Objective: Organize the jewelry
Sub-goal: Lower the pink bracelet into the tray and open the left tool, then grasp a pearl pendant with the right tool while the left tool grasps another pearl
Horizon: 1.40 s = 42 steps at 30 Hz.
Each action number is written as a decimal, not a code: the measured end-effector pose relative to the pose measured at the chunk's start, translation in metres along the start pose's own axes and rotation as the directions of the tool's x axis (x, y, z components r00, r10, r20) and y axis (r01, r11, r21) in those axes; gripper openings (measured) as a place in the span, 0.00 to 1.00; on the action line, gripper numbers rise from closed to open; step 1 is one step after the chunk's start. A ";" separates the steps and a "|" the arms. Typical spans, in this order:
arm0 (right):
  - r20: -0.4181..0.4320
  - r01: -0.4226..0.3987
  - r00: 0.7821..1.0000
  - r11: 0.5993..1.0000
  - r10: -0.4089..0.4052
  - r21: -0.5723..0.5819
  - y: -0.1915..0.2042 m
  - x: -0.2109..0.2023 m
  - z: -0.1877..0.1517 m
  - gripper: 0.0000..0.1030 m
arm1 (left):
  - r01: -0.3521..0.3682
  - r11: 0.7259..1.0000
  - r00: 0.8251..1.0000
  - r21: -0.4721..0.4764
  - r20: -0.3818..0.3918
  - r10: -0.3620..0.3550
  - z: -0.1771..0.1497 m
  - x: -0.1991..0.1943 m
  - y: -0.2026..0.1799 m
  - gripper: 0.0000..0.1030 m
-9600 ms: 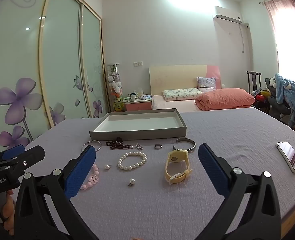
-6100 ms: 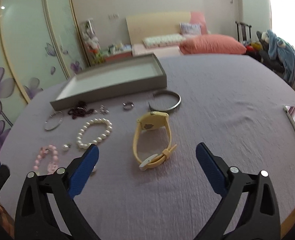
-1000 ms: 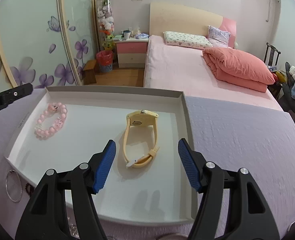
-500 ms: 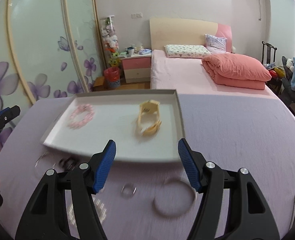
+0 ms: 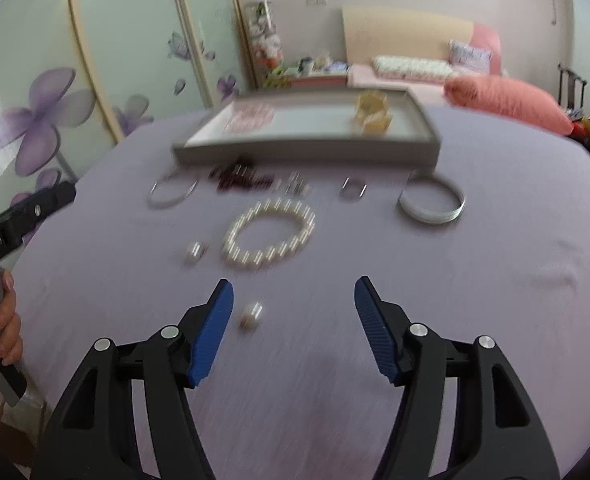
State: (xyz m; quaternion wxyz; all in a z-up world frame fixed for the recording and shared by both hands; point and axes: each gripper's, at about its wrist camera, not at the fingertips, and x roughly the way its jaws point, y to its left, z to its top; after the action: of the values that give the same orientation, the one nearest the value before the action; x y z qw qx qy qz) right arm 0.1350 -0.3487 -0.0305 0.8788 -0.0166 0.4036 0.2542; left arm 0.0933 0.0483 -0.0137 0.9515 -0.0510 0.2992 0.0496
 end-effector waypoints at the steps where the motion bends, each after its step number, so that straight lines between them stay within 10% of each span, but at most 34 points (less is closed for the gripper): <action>1: -0.011 -0.007 1.000 1.000 0.007 0.000 0.002 0.001 -0.004 0.56 | 0.002 1.000 1.000 0.001 0.002 -0.002 -0.003 -0.004 0.000 0.88; 27: -0.056 0.096 0.993 0.992 -0.101 -0.085 0.045 0.025 -0.014 0.24 | 0.020 1.000 1.000 -0.013 0.013 -0.019 -0.011 -0.021 0.005 0.89; 42: -0.012 0.155 0.988 0.987 -0.155 0.031 -0.004 0.005 -0.004 0.14 | 0.052 0.998 0.997 0.045 -0.065 -0.049 -0.016 0.001 -0.020 0.89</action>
State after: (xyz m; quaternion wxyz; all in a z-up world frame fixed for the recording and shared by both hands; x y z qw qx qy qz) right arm 0.1369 -0.3507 -0.0375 0.8941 -0.0349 0.4092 0.1787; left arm 0.0877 0.0262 -0.0259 0.9433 -0.0380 0.3293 0.0168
